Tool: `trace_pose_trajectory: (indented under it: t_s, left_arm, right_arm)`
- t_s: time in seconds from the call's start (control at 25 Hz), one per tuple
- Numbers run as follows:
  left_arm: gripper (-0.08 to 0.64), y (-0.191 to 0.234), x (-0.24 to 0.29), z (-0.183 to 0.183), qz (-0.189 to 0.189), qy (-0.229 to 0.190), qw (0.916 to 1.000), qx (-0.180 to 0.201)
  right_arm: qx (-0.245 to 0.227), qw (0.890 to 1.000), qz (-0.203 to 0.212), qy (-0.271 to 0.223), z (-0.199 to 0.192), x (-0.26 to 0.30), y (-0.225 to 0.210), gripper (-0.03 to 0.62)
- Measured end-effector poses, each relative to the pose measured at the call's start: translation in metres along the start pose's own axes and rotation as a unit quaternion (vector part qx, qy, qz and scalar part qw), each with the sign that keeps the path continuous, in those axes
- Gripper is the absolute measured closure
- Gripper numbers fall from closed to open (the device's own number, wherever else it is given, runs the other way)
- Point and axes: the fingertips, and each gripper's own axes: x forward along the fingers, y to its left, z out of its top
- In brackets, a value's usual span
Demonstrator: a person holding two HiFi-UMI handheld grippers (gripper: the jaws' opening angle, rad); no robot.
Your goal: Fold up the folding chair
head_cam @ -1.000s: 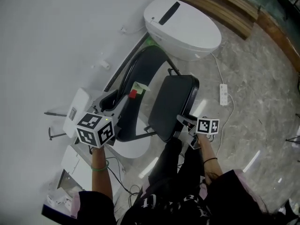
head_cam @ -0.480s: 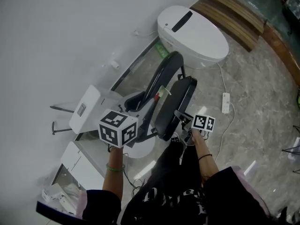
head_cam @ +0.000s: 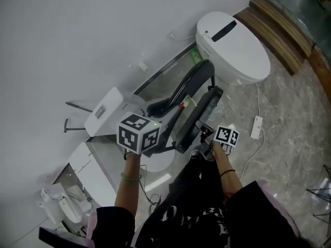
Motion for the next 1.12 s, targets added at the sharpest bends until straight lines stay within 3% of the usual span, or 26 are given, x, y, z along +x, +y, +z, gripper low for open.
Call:
trace_pose_trajectory:
  t_s: [0.12,0.36,0.6,0.84,1.12]
  left_arm:
    - [0.431,0.005,0.011,0.018,-0.007,0.004,0.9998,-0.016]
    - [0.431,0.009,0.036,0.055,0.014,0.032,0.9993,0.013]
    - [0.431,-0.004,0.064,0.079,-0.016,0.052,0.9973,0.05]
    - [0.433,0.003,0.079,0.096,-0.039,0.058,0.9959,0.058]
    - [0.434,0.03,0.092,0.11,-0.089,0.072,0.9864,0.118]
  right_arm:
    - [0.006,1.0,0.007,-0.001,0.018,0.0,0.004,0.494]
    - [0.007,1.0,0.023,-0.003,0.052,0.001,0.015,0.497]
    - [0.022,0.999,0.026,0.005,0.072,-0.004,0.012,0.497]
    - [0.011,0.999,0.017,0.024,0.09,0.018,0.02,0.497]
    - [0.016,1.0,0.014,0.02,0.106,0.063,0.029,0.502]
